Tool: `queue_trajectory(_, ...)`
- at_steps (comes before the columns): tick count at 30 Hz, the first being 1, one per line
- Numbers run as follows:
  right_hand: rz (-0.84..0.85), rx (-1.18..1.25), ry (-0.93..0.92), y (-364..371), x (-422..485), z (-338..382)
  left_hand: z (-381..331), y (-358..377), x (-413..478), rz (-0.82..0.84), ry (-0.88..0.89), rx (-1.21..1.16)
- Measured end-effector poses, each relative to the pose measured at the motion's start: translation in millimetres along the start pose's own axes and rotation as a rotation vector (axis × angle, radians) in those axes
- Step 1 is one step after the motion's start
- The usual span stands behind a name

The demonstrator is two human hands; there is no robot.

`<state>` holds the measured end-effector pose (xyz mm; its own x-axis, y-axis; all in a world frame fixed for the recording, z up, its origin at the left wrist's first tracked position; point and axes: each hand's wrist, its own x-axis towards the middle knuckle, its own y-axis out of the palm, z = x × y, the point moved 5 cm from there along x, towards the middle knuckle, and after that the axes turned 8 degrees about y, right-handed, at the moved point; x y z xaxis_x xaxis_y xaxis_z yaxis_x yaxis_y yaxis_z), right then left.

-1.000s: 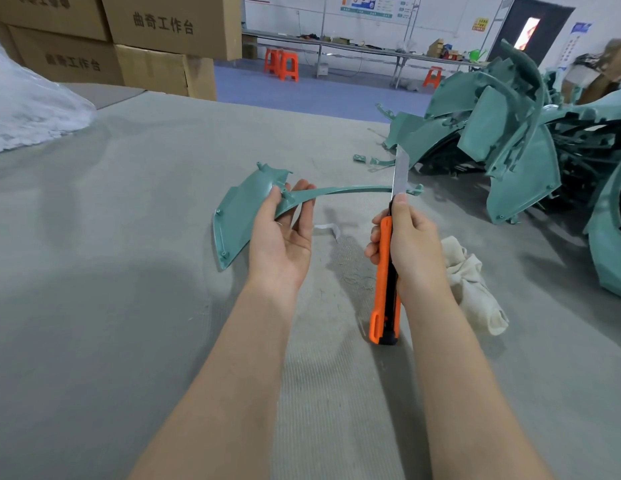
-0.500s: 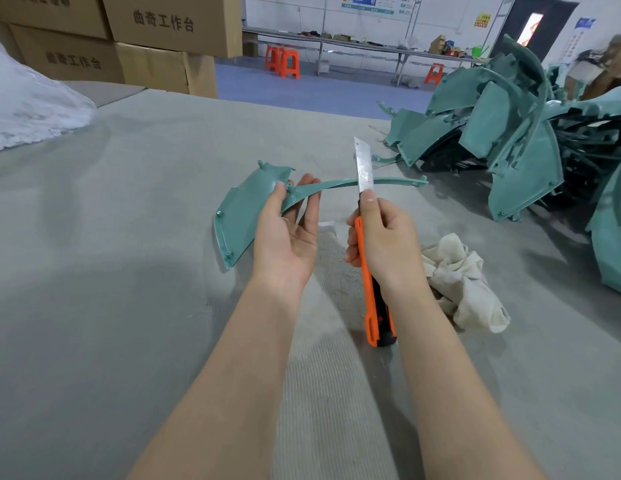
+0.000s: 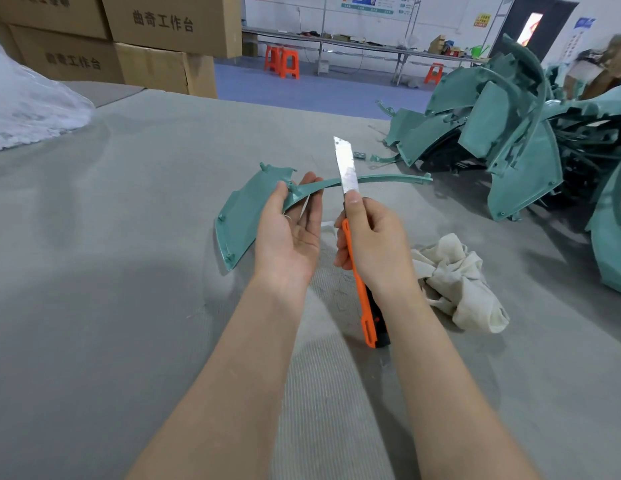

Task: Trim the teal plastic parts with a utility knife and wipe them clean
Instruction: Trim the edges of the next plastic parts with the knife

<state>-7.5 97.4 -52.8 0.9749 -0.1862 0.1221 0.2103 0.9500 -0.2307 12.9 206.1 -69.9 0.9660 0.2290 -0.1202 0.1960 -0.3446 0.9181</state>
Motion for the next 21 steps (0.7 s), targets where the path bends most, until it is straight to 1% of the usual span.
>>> queue_trajectory(4, 0.011, -0.17, -0.134, 14, -7, 8, 10, 3, -5, 0.08, -0.117, 0.208)
queue_trajectory(6, 0.014, -0.179, -0.146, 17, -9, 9, 10, 3, -6, 0.101, -0.139, 0.252)
queue_trajectory(9, 0.015, -0.152, -0.13, 14, -8, 7, 7, 4, -6, 0.085, -0.137, 0.212)
queue_trajectory(11, -0.011, -0.088, -0.105, 9, -5, 5, 1, 4, -4, 0.047, -0.092, 0.106)
queue_trajectory(14, -0.125, 0.027, -0.086, -8, -2, 5, -7, 3, -3, 0.001, -0.037, -0.028)
queue_trajectory(17, -0.227, 0.141, -0.102, -23, -1, 7, -8, 4, -3, 0.013, -0.038, -0.021)
queue_trajectory(21, -0.309, 0.159, -0.155, -28, -4, 8, -5, 5, -4, 0.022, -0.058, -0.003)
